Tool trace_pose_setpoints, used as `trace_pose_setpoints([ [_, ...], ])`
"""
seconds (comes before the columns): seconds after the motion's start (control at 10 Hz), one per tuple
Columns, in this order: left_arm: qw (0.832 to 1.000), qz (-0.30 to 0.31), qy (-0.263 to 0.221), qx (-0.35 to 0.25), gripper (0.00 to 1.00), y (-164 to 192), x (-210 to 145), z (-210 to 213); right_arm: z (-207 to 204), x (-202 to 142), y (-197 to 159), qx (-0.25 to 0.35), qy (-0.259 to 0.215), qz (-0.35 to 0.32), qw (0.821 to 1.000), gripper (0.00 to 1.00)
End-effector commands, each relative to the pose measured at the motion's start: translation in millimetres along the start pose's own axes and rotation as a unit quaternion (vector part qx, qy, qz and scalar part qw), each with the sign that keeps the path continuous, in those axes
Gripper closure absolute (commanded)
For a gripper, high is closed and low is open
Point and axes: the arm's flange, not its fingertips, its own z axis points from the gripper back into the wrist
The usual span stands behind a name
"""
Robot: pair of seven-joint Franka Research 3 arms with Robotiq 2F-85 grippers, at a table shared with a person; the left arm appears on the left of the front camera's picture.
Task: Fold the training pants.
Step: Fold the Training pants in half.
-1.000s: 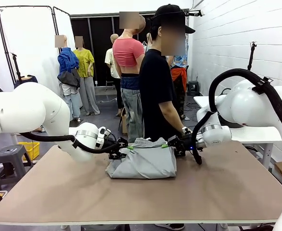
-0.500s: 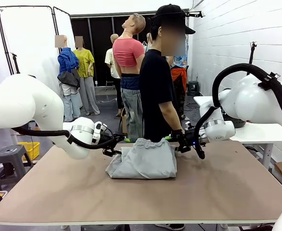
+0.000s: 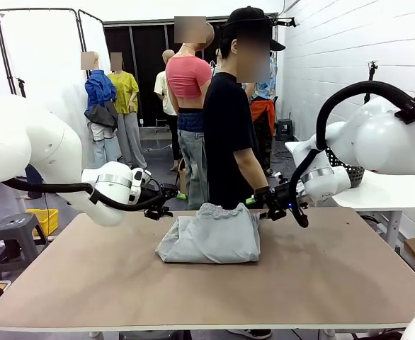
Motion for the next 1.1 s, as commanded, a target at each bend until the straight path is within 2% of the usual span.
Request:
trace_pose_setpoints([
  [0.0,1.000,-0.008,-0.016,-0.015,0.00,7.4,-6.4,-0.5,-1.1,-1.1,-3.4,0.041,0.007,-0.015,0.999,0.00],
  [0.1,1.000,0.000,0.000,0.000,0.00,0.0,0.0,0.0,-1.1,-1.1,-3.4,0.041,0.007,-0.015,0.999,0.00],
  [1.0,1.000,0.000,0.000,0.000,0.00,0.0,0.0,0.0,-1.1,-1.1,-3.4,0.041,0.007,-0.015,0.999,0.00],
])
